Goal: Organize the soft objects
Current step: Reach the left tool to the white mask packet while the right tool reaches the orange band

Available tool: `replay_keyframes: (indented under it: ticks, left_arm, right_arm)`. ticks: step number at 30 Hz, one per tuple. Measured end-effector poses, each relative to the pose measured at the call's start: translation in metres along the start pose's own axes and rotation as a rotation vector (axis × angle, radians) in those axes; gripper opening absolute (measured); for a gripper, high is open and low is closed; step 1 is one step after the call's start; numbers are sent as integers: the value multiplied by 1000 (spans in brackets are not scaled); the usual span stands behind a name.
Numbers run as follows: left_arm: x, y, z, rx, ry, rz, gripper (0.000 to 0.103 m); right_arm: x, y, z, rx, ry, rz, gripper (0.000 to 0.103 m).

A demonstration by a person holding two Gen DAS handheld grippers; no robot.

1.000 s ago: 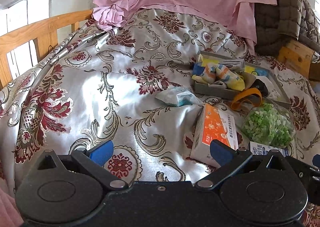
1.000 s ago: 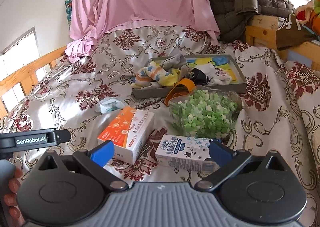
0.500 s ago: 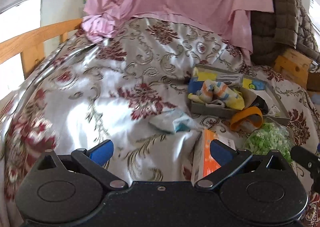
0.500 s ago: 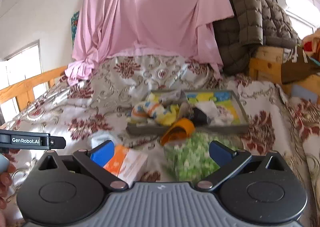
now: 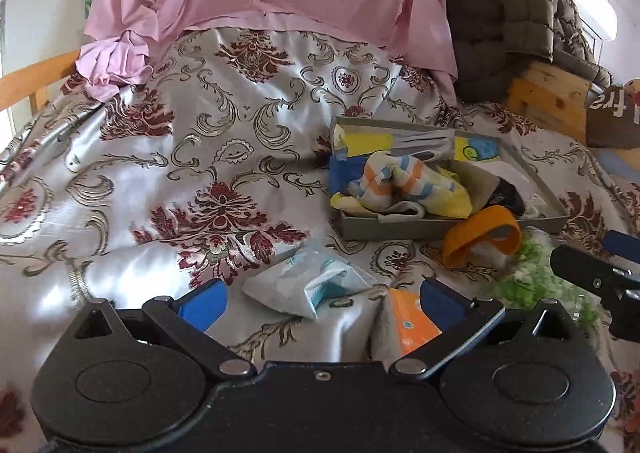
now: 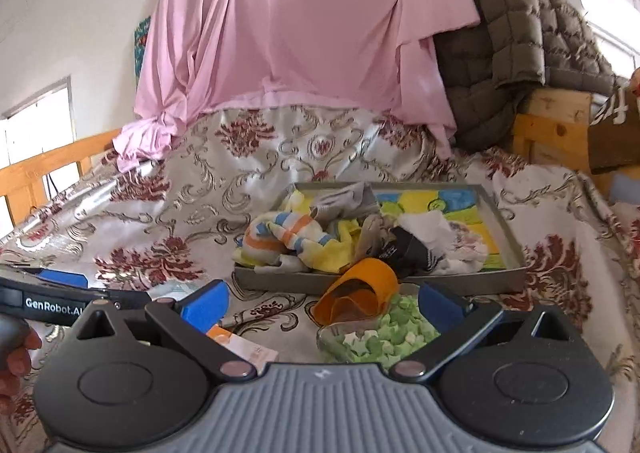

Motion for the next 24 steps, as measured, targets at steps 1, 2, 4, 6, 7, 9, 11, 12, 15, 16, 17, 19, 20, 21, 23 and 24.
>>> replay_keyframes:
  ticks: [1,2,4,6,7,9,11,12,15,16,17,19,20,21,23,24]
  left_arm:
    - [-1,-2,6,-3,-6,-4,102]
    - [-1,-5,12,-10,-13,-13,102]
    - [0,-12,23,-27,-26,-50,102]
    - [1,-19,33,-46,-36,-100,102]
    - [2,-23,38,-55,-41,-127,102]
    - [3,-29,47,-66,-47,-181,102]
    - [4,-33,56,-87,-57,-225,102]
    - [4,-35,62,-96,-69,-240,102]
    - [0,-40,75,-118,-97,-272,102]
    - [-1,-42,78,-127,-108,-288,102]
    - [-2,-45,83,-138,-127,-314,102]
    - [-8,-52,90,-177,-165,-399,102]
    - [-12,-56,94,-198,-177,-448,102]
    - [-15,-60,97,-210,-182,-489,102]
    - [-18,-64,101,-220,-176,-526,102]
    - [-18,-64,104,-228,-169,-531,102]
  right_arm:
    - [1,1,7,-4,-6,4,103]
    - [3,3,15,-14,-13,5,103]
    - [5,4,30,-44,-24,-2,103]
    - [7,7,47,-85,-47,-28,103]
    - [8,8,54,-94,-55,-35,103]
    - [7,10,67,-104,-86,-42,103]
    - [5,12,78,-109,-113,-47,103]
    - [4,12,83,-110,-123,-51,103]
    - [-2,12,96,-103,-168,-48,103]
    - [-3,12,99,-102,-167,-48,103]
    - [-4,11,101,-103,-158,-50,103]
    - [-5,11,103,-110,-162,-49,102]
    - [-4,10,104,-113,-165,-51,102]
    - [-4,10,104,-109,-166,-51,102]
    - [-2,8,105,-102,-168,-49,102]
    - [-2,6,107,-102,-174,-57,102]
Point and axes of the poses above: each gripper's, at about its wrist camera, not at the fingertips, and z roughly the way its jaws point, y to its right, x to its top, the point moved 1 cm from there along z, roughly the way its jaws point, and after that the axes turned 7 degrees about y, right-handed, at the moved point
